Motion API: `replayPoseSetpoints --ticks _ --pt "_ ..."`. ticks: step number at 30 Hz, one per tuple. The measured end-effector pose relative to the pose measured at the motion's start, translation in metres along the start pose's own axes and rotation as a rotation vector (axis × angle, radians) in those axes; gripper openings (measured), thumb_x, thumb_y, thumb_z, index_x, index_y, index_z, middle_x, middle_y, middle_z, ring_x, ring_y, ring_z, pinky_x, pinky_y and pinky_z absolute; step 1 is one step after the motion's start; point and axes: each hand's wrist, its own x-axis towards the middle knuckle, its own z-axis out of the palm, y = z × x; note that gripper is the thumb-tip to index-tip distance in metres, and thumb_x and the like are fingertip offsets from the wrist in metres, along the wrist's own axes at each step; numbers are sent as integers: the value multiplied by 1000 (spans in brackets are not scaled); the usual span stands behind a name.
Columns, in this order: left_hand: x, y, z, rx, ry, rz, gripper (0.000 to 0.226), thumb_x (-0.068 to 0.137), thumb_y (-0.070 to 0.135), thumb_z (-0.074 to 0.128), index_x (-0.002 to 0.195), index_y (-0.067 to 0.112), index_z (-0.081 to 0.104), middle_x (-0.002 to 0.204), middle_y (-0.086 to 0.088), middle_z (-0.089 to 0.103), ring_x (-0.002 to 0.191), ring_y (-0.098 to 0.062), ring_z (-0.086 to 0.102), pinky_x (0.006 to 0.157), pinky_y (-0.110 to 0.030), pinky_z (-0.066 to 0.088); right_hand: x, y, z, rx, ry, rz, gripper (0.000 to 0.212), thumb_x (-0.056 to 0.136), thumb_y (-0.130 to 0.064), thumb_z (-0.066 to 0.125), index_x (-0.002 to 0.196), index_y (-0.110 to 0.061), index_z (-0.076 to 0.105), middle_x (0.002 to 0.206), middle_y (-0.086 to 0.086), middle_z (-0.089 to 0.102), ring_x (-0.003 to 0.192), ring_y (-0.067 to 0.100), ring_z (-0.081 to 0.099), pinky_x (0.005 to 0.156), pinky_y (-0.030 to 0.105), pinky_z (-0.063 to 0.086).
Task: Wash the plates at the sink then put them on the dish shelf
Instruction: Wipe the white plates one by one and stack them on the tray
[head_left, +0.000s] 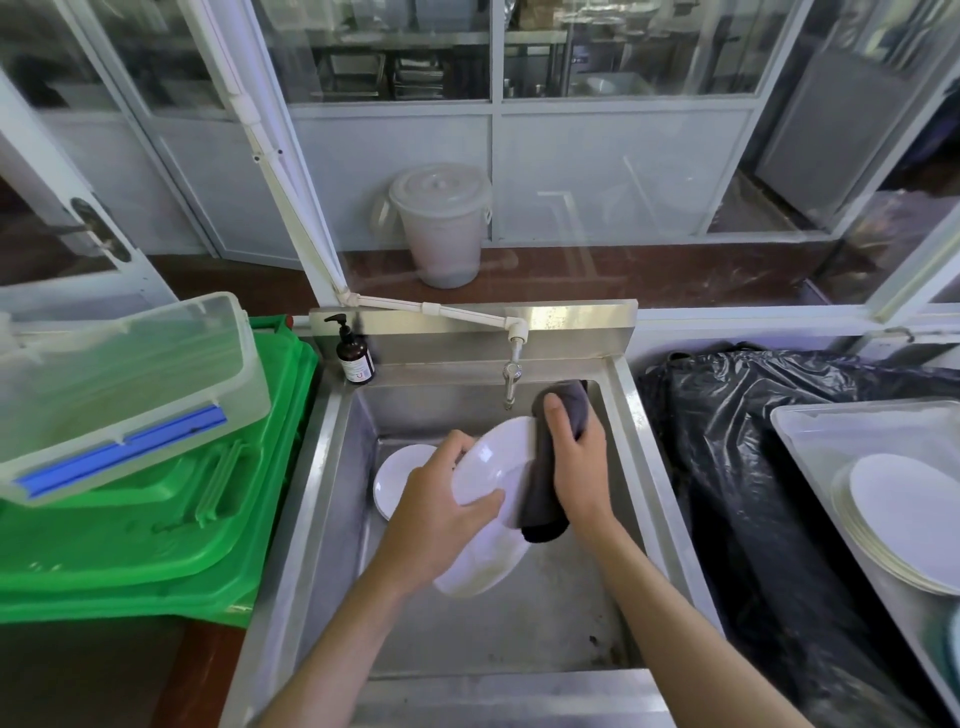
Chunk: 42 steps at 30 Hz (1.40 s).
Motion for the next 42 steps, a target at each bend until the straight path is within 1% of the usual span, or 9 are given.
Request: replayPoseSetpoints --ticks 3,8,13,17,20,26,32,38,42 --pt "3 -1 0 43 -54 -27 33 84 22 80 93 23 48 80 4 59 71 -16 51 61 -25 37 2 4 -4 -116 -64 -66 25 100 -37 61 95 -13 65 87 8 68 85 27 65 78 37 50" --pt "1 0 5 97 -163 -4 28 87 28 74 101 25 51 85 7 67 72 -14 59 69 -37 49 -15 -7 -4 -137 -265 -392 19 96 -29 65 95 -10 63 83 -3 65 78 20 64 71 34 52" --pt "-1 4 2 35 -29 66 36 86 16 80 88 23 45 81 8 56 70 -7 48 62 -19 38 -4 -2 -10 -21 -8 -6 9 105 -29 59 101 -31 67 93 -17 73 91 2 68 84 22 48" --pt "4 0 5 131 -153 27 35 87 28 78 97 29 44 81 6 59 76 -16 54 65 -27 43 -7 -3 -13 -122 -81 -208 12 101 -28 63 98 -18 67 84 3 69 81 20 67 75 33 54" --pt "3 -4 9 170 -190 19 31 88 28 76 103 28 49 84 2 64 75 -17 58 67 -33 47 -14 -6 -15 -161 -251 -409 19 97 -30 64 97 -11 64 83 -1 66 77 21 65 71 34 53" --pt "-6 -4 5 10 -53 45 32 85 17 81 91 19 50 83 6 58 72 -14 51 62 -18 38 -7 6 -21 -76 -19 -47 11 104 -30 60 100 -24 68 92 -10 71 88 4 66 83 24 48" --pt "-1 -5 12 88 -205 12 35 86 31 75 112 37 53 93 5 72 82 -18 67 77 -44 54 -16 -6 -16 -284 -320 -446 26 96 -34 68 89 -12 54 74 -3 60 67 23 58 63 41 49" --pt "-3 -1 0 34 -34 91 32 86 17 80 90 18 49 81 0 55 66 -13 45 59 -23 35 -10 3 -13 0 41 -31 8 102 -35 60 100 -31 67 95 -10 73 94 10 69 90 34 54" --pt "3 2 -3 29 -138 59 30 86 31 80 104 27 56 89 5 66 82 -17 61 75 -33 49 -12 -6 -13 -76 -64 -202 18 98 -33 63 99 -15 67 88 1 71 87 21 68 80 30 54"
